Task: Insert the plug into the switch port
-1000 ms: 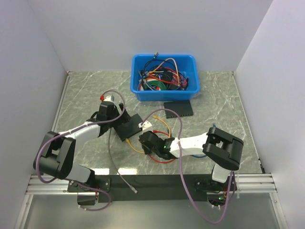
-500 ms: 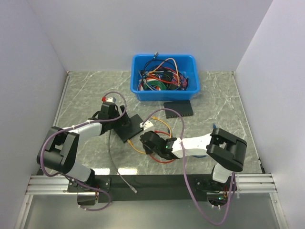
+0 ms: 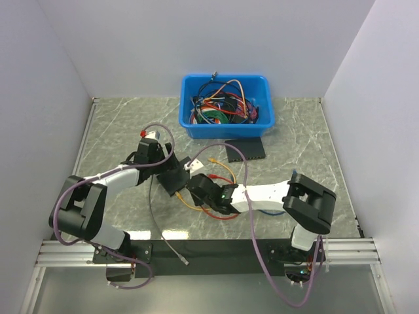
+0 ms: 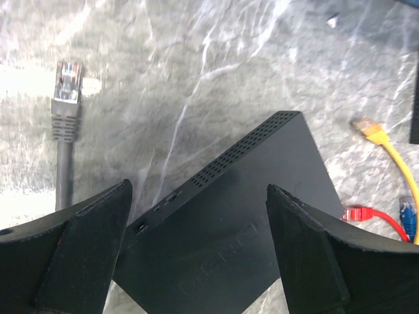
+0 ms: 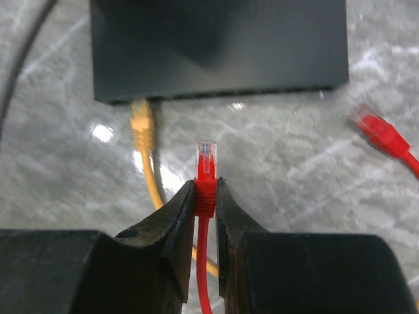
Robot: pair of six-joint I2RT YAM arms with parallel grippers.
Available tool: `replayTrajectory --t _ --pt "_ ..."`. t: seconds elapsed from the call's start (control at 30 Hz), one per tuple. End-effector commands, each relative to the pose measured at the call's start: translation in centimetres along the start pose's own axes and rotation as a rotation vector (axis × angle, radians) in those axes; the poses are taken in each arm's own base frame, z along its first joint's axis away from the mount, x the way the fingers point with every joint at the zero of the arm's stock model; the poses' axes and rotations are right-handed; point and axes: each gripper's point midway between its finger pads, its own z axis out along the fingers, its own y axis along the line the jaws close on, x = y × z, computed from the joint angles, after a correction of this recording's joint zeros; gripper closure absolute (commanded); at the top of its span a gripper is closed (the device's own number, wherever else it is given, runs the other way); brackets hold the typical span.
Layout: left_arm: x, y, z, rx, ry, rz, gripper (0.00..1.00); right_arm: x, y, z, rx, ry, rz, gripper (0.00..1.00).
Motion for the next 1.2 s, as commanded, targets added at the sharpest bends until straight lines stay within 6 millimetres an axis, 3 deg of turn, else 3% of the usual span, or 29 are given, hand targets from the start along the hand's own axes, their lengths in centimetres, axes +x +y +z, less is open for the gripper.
replayTrajectory --t 0.0,0.43,0.8,0.93,1.1,1.17 --pt "-2.4 -2.1 -0.8 0.106 -0.111 0.046 0.11 -2.1 0.4 0.4 0.011 -0.039 -0.025 1.0" --pt "-0.9 -3.9 -1.0 0.26 -0.105 0.064 0.11 -1.9 0.5 3.0 0.035 -0.001 -0.033 1.0" --pt "-0.4 -5.0 -0.5 0.326 -0.091 0.026 0.11 -2.3 0.4 3.9 0.043 0.0 -0.026 1.0" --pt "0.0 -4.5 0.3 0.316 -0.085 -0.001 0.11 -2.5 0.2 4.1 0.042 -0.003 -0.018 1.0" --pt "0.3 -4.1 1.1 0.289 -0.076 -0.04 0.18 -2.7 0.0 4.4 0.045 -0.004 -0.01 1.0" --pt "0.3 -3.9 1.4 0.279 -0.077 -0.044 0.29 -2.7 0.1 4.4 0.039 -0.002 -0.013 1.0"
